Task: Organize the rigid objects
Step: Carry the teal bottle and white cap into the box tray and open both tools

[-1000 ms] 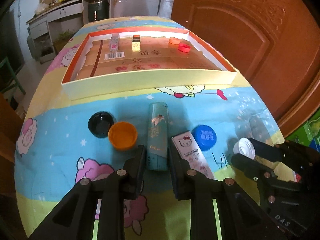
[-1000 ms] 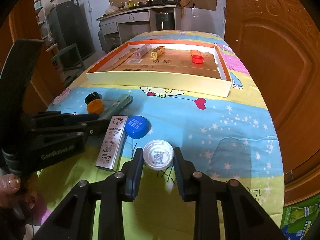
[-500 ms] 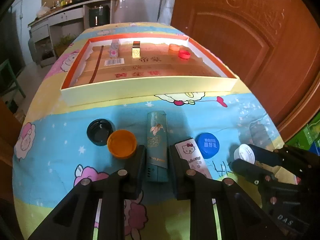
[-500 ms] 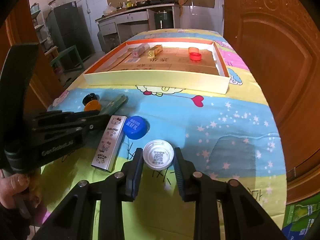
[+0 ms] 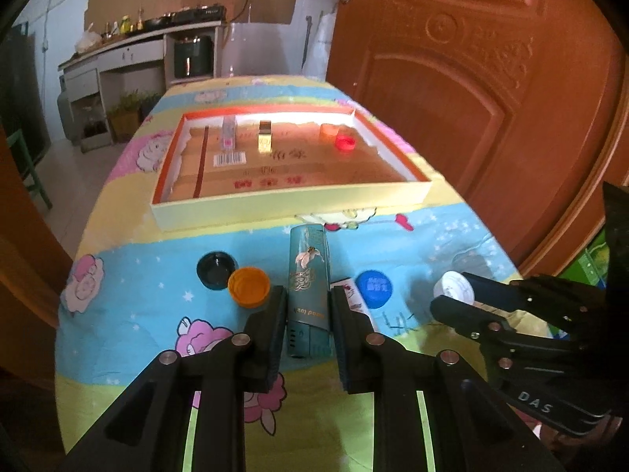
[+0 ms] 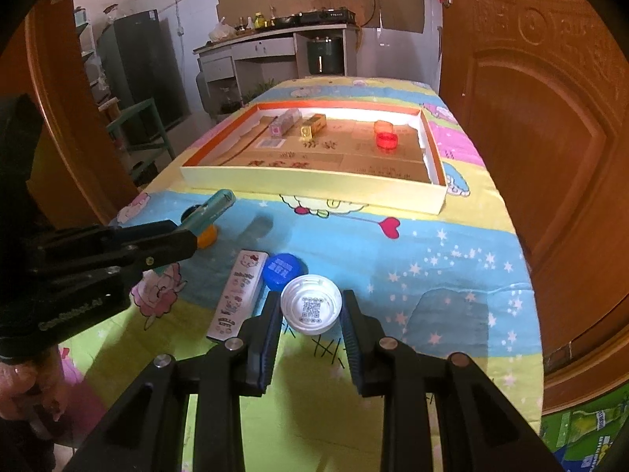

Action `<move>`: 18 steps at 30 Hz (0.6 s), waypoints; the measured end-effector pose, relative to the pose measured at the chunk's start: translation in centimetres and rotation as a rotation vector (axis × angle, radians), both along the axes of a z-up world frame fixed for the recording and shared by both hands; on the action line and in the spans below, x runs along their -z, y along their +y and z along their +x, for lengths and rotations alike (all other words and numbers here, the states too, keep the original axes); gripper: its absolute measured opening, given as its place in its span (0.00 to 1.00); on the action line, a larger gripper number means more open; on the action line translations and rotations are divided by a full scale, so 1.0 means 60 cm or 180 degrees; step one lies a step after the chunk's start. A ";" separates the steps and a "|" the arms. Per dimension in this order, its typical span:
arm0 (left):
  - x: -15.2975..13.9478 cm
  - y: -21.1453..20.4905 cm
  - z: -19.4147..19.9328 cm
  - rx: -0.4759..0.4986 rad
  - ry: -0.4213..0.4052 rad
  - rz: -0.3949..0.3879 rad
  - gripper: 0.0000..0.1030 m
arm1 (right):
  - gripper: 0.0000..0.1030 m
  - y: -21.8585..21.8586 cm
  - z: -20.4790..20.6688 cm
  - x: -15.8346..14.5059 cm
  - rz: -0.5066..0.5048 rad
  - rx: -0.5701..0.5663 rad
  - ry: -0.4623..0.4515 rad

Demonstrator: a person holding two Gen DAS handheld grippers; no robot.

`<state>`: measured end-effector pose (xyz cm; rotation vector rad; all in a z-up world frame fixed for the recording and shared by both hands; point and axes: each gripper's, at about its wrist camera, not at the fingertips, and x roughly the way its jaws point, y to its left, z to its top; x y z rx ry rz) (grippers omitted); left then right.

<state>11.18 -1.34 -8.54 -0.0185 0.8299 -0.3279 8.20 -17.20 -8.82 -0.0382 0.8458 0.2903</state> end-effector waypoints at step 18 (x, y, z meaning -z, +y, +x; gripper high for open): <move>-0.095 0.001 0.044 0.0014 -0.0244 0.0049 0.22 | 0.29 -0.008 0.057 -0.102 -0.0264 -0.0045 -0.0422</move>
